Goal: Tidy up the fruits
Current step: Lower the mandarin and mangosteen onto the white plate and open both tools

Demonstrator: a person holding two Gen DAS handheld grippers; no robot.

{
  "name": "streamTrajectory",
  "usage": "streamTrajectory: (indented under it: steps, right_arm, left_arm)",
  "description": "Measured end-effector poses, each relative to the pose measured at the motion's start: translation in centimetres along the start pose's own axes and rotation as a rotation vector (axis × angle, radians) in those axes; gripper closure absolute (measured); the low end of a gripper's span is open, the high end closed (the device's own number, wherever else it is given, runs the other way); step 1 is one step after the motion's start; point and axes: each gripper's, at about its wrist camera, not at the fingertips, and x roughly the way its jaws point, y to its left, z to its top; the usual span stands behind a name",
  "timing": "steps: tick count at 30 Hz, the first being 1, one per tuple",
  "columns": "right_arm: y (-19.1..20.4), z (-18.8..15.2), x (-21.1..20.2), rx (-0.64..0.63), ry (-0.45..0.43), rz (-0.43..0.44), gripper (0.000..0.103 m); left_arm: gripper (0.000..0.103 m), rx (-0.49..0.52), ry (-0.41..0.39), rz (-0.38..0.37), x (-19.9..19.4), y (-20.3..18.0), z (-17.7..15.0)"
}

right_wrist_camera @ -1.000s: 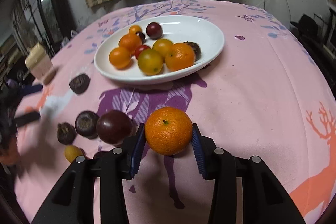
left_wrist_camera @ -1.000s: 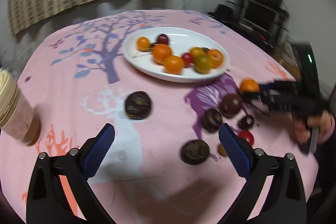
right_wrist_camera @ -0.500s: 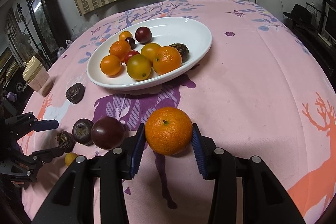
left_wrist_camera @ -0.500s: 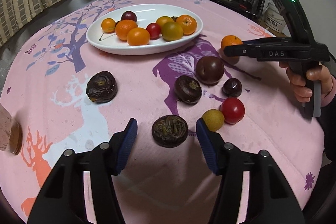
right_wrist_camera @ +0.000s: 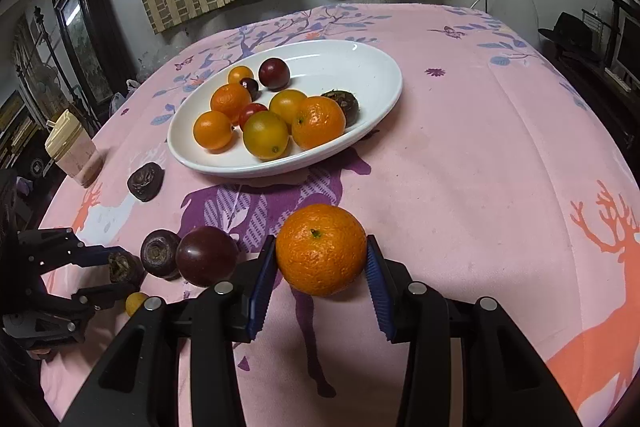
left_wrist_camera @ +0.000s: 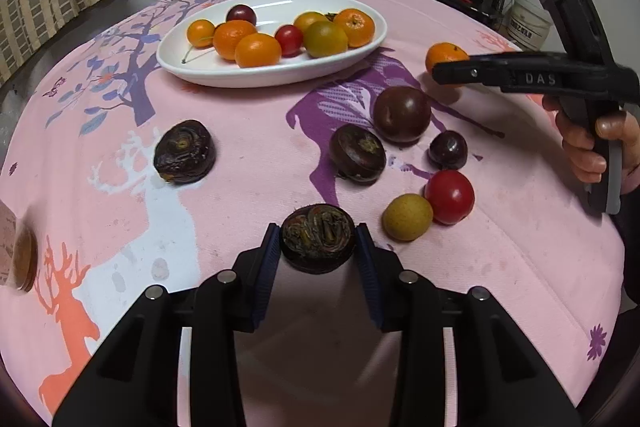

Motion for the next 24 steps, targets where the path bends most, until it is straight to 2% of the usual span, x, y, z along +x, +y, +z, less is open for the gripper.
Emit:
streamTrajectory:
  steps: [2,5,8,10,13,16,21,23,24]
  right_arm:
    - [0.0,0.1,-0.5,-0.009,-0.018,-0.011,0.059]
    - [0.4,1.5,-1.3,-0.004,-0.049,0.050,0.059]
    - [0.9,4.6,-1.3,0.001,-0.103,0.076,0.059]
    - [1.1,6.9,-0.5,0.011,-0.139,0.073,0.059]
    - [1.2,9.7,1.9,0.024,-0.130,0.073,0.059]
    - [1.2,11.3,4.4,0.029,-0.120,0.051,0.059]
    - [0.5,12.3,7.9,0.051,-0.078,0.053,0.058]
    - [0.5,12.1,8.0,0.057,-0.077,0.066,0.052]
    - [0.5,12.0,7.7,0.067,-0.085,0.069,0.045]
  left_arm:
    - [0.065,-0.038,-0.025,-0.009,-0.8,0.7,0.6]
    - [0.065,-0.087,-0.097,-0.077,-2.7,2.2,3.0]
    - [0.065,-0.110,-0.172,-0.052,-3.8,3.5,7.2]
    - [0.065,-0.170,-0.198,-0.047,-3.0,5.2,10.4]
    - [0.065,-0.240,-0.186,-0.046,0.1,7.1,14.6]
    - [0.065,-0.284,-0.138,0.003,3.7,8.7,17.1]
    - [0.065,-0.330,-0.097,0.024,7.0,9.9,18.1]
    - [0.052,-0.334,-0.092,0.039,7.3,10.0,17.9]
    - [0.036,-0.337,-0.099,0.057,7.1,10.1,17.7]
